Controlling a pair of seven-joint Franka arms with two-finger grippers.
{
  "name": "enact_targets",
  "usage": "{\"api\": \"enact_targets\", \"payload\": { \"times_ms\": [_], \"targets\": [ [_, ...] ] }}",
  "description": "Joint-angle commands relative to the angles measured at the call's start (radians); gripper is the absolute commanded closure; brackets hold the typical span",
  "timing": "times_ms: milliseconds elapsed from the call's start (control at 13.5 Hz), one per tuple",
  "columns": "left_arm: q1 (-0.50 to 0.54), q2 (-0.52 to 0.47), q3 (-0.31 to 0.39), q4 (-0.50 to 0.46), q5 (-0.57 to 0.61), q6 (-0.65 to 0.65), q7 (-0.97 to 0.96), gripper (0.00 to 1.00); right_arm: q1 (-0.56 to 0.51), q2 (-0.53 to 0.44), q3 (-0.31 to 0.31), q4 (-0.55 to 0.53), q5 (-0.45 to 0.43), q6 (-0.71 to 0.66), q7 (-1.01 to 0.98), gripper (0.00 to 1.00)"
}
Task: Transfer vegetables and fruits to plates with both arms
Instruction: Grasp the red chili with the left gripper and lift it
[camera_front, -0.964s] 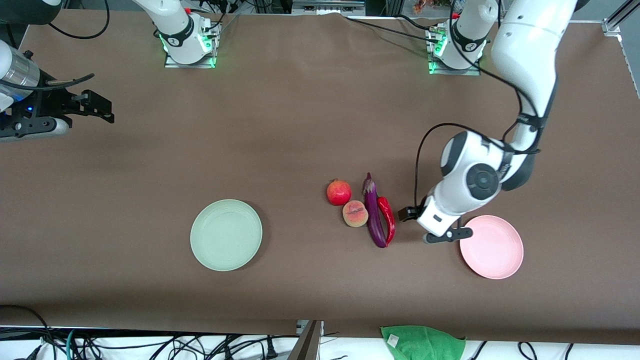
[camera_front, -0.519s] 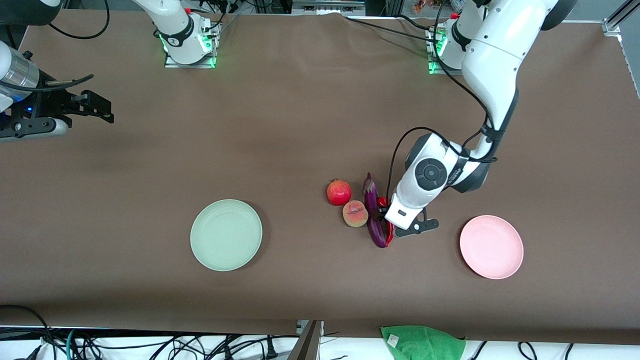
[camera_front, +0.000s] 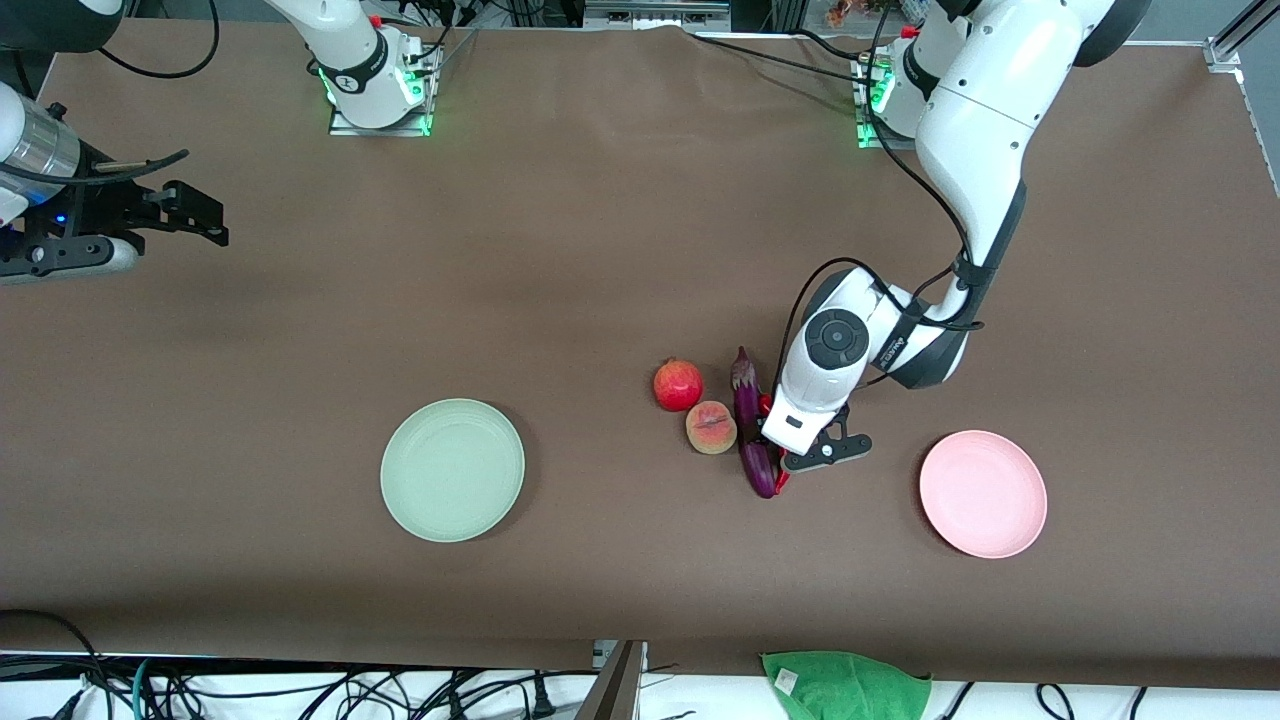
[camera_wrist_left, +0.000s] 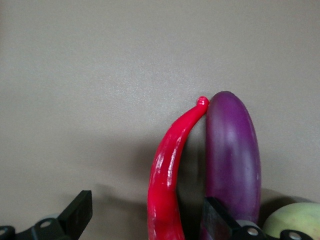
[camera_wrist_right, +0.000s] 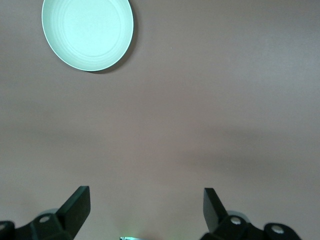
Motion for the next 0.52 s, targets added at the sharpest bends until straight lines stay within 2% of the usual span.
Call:
{"api": "enact_targets", "payload": {
  "times_ms": [0, 371, 445],
  "targets": [
    [0.009, 0.004, -0.007, 0.007, 0.023, 0.006, -0.031, 0.00, -0.006, -0.005, -0.010, -0.003, 0.015, -0.010, -0.008, 0.00],
    [0.025, 0.013, -0.007, 0.004, 0.027, 0.011, -0.021, 0.00, -0.006, -0.004, -0.016, -0.009, 0.015, -0.016, -0.008, 0.00],
    [0.025, 0.013, -0.007, 0.002, 0.027, 0.011, -0.021, 0.07, -0.006, -0.005, -0.021, -0.009, 0.015, -0.016, -0.009, 0.00]
  ]
}}
